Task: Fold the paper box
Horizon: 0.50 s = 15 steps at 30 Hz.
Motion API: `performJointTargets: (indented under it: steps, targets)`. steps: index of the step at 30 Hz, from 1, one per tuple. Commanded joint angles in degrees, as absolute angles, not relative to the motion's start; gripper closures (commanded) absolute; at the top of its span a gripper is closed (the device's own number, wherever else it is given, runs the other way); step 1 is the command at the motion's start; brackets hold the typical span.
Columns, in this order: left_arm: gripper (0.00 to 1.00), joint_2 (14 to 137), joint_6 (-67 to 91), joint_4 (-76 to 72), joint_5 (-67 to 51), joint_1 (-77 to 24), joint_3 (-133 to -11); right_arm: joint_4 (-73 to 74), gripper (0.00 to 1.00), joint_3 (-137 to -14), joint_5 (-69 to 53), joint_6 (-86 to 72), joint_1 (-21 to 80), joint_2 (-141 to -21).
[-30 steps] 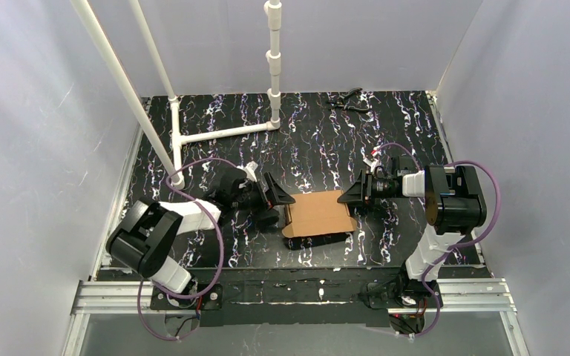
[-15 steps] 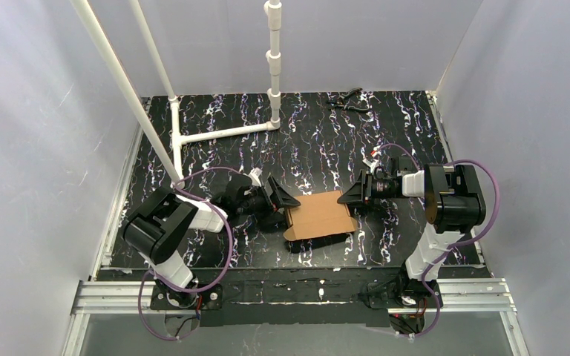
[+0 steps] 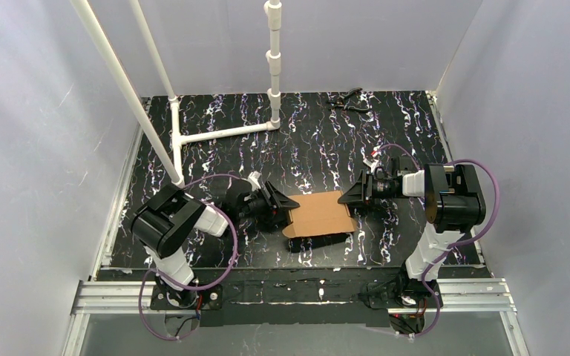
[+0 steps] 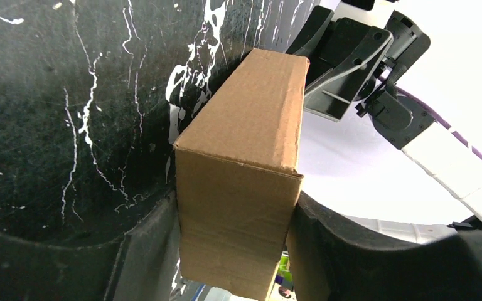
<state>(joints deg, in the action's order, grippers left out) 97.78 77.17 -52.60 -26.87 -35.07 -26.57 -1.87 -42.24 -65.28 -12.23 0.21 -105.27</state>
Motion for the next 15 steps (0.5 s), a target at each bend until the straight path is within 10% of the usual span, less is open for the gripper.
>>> performJointTargets:
  steps: [1,8,15]
  targets:
    - [0.50,99.79,80.66,-60.88,-26.28,-35.59,-25.39,-0.09,0.47,-42.47,-62.16,-9.81,0.53,-106.34]
    - [0.63,99.19,82.10,-63.71,-24.97,-35.51,-23.56,10.47,0.22,-46.31,-63.76,-1.37,0.53,-105.02]
    - [0.66,87.07,91.06,-48.83,-21.59,-35.51,-22.19,45.20,0.01,-67.69,-51.81,42.02,-1.73,-85.03]
